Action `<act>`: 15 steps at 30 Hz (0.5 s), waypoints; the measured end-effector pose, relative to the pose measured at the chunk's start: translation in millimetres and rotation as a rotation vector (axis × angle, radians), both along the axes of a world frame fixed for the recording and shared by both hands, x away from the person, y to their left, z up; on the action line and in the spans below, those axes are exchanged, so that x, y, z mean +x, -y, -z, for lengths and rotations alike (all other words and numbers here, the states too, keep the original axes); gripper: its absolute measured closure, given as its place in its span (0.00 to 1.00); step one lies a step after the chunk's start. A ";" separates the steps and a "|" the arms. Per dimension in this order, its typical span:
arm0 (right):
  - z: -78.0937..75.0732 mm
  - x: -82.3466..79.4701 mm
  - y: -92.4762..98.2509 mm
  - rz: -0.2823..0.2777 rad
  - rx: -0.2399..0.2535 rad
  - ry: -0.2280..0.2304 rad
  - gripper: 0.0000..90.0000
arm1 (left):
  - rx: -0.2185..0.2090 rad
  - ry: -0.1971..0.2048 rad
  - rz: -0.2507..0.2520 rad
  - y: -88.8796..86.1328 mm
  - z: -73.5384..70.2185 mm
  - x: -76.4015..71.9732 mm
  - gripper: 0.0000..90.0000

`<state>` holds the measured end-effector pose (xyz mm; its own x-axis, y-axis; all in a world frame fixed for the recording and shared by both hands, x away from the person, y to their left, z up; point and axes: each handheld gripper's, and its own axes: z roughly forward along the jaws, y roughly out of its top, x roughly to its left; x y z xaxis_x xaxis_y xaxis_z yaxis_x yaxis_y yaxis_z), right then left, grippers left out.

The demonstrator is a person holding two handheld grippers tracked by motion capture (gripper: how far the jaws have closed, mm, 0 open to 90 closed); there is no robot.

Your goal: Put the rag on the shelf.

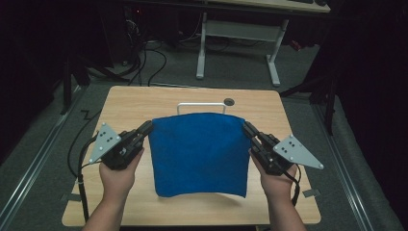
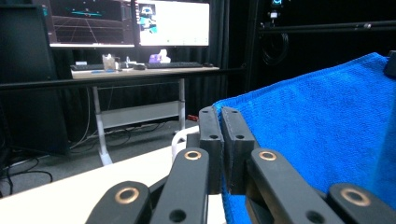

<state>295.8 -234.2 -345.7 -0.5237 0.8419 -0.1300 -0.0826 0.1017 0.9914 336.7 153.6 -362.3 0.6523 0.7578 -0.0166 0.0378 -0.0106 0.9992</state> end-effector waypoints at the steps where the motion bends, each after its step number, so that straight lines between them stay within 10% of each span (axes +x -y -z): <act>1: -1.1 2.7 1.5 0.004 -0.006 -0.002 0.97 | 0.004 0.000 0.004 2.2 -2.4 4.4 0.98; 15: -8.0 48.0 17.2 0.072 -0.015 -0.059 0.97 | 0.065 -0.001 -0.062 16.0 -30.9 58.3 0.98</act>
<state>343.8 -251.5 -337.8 -0.4694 0.8757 -0.1132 -0.0162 0.1197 0.9927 394.9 137.6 -331.4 0.6039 0.7964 0.0331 0.0412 -0.0726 0.9965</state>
